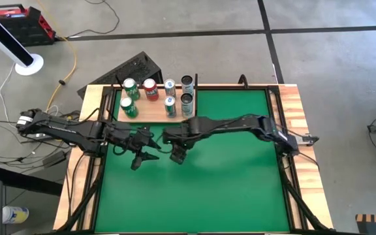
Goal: Place canned beverage on shelf
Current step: Put the orange soda can on the shelf aligned with the orange soda can, then put the orange soda can on the shelf aligned with the other orange soda can
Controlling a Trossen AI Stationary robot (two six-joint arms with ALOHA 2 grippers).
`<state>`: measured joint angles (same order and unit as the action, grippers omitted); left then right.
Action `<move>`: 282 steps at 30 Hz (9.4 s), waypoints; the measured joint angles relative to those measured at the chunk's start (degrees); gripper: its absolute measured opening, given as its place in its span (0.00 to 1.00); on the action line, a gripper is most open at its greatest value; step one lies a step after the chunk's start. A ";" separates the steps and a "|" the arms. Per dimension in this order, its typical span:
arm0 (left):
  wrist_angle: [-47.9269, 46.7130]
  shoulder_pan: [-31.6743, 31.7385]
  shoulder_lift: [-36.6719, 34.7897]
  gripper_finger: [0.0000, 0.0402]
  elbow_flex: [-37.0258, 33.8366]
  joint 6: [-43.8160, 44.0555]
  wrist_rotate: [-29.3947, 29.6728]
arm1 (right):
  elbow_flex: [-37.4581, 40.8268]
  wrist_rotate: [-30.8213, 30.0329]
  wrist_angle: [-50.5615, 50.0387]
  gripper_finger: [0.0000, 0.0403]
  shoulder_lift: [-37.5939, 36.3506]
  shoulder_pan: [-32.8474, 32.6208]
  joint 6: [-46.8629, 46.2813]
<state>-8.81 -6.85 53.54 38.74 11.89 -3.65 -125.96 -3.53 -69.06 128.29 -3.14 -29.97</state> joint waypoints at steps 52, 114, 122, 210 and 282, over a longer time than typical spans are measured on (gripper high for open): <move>-14.72 -0.02 1.73 0.55 -0.41 -8.27 9.75 | -7.58 -15.36 -15.22 0.70 -10.85 -6.68 10.28; -11.81 9.46 30.08 0.79 3.33 -19.06 1.52 | 26.99 -64.63 4.45 0.70 -59.34 -40.69 -4.33; -8.88 9.46 30.08 0.78 3.28 -16.31 1.09 | 52.14 -70.14 16.81 0.70 -69.67 -44.04 -16.20; -81.17 1.26 43.23 0.75 27.85 -3.27 -11.70 | 62.17 -31.89 58.77 0.70 -67.03 -16.57 14.00; -52.57 -16.17 10.29 0.96 13.74 28.76 11.65 | 62.17 -29.05 55.80 0.70 -67.01 -16.15 13.44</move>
<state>-61.38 -23.03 63.83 52.47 40.66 7.99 -63.79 -32.58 -13.26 61.28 -19.29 -16.53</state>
